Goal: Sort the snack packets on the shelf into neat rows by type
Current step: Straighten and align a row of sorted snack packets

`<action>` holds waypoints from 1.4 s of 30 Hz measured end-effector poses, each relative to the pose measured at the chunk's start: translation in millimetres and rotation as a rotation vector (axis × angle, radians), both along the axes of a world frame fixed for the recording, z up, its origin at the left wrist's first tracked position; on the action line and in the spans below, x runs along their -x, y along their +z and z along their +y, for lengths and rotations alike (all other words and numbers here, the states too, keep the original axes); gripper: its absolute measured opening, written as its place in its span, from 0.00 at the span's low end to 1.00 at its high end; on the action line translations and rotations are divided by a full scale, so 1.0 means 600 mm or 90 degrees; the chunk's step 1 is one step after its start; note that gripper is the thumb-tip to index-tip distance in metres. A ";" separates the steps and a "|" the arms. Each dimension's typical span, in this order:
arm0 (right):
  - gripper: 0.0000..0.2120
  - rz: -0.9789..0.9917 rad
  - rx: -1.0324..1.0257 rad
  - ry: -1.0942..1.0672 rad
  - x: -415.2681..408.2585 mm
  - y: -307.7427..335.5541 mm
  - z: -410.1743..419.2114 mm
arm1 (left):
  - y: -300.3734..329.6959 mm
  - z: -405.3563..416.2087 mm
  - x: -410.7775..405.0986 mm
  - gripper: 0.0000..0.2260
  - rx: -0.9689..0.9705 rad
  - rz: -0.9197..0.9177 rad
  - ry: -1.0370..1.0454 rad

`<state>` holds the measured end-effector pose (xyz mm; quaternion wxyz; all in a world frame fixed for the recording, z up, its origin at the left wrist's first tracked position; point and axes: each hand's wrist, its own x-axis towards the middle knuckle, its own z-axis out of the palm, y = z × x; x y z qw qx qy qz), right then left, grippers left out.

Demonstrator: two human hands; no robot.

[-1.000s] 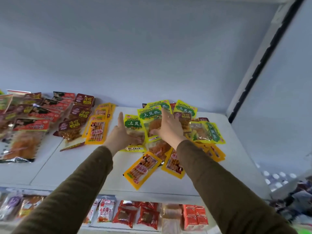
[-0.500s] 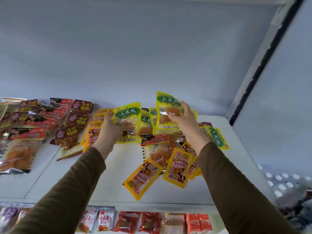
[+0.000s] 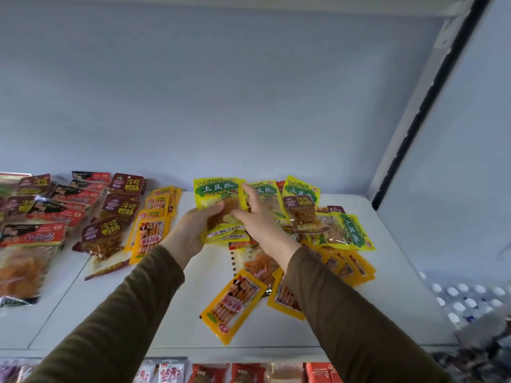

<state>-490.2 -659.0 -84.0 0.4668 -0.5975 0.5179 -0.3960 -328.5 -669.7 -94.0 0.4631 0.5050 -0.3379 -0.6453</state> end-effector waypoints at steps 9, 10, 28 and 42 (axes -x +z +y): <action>0.28 0.396 -0.017 -0.157 0.119 0.009 -0.110 | 0.005 -0.077 -0.037 0.13 -0.104 -0.088 -0.065; 0.32 0.438 -0.027 -0.134 0.114 0.003 -0.114 | 0.004 -0.083 -0.028 0.15 -0.105 -0.112 -0.086; 0.10 -0.343 -0.128 -0.064 0.104 0.073 -0.141 | 0.076 -0.113 -0.054 0.07 0.097 -0.030 0.050; 0.15 -0.199 -0.044 -0.160 -0.009 0.041 -0.096 | 0.089 -0.063 0.029 0.08 0.168 -0.130 -0.104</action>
